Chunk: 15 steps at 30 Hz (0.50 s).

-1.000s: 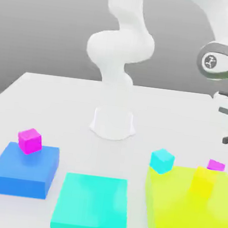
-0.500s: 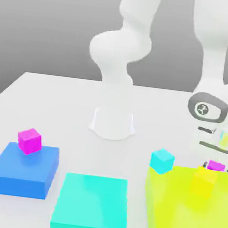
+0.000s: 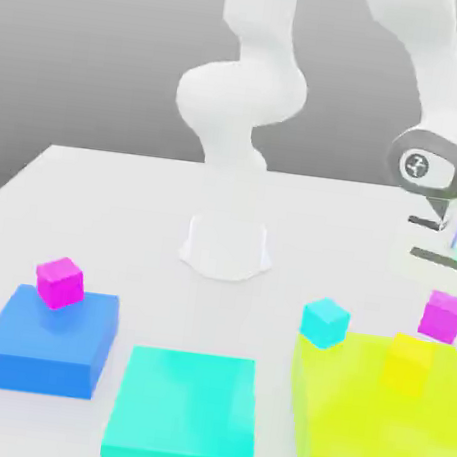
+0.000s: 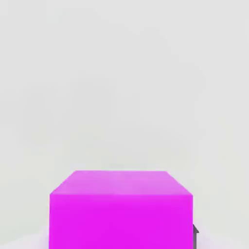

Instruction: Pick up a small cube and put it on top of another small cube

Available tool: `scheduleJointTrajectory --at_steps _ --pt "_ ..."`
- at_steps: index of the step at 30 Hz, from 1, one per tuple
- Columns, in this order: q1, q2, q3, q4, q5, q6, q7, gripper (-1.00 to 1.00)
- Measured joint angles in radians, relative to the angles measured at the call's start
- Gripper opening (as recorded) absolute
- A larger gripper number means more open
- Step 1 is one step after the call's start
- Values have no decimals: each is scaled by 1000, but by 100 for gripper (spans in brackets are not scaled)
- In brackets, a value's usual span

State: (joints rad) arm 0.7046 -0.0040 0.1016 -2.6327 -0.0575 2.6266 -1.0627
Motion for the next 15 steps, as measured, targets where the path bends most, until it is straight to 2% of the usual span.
scheduleJointTrajectory --at_steps 7,11,12,15 --pt "-101 -130 -94 87 47 -216 -324 -100" --pt "-111 -34 -107 66 56 -99 -361 -100" --pt "-113 -15 -106 61 56 -75 -362 100" --pt "-114 -15 -106 61 56 -75 -362 100"
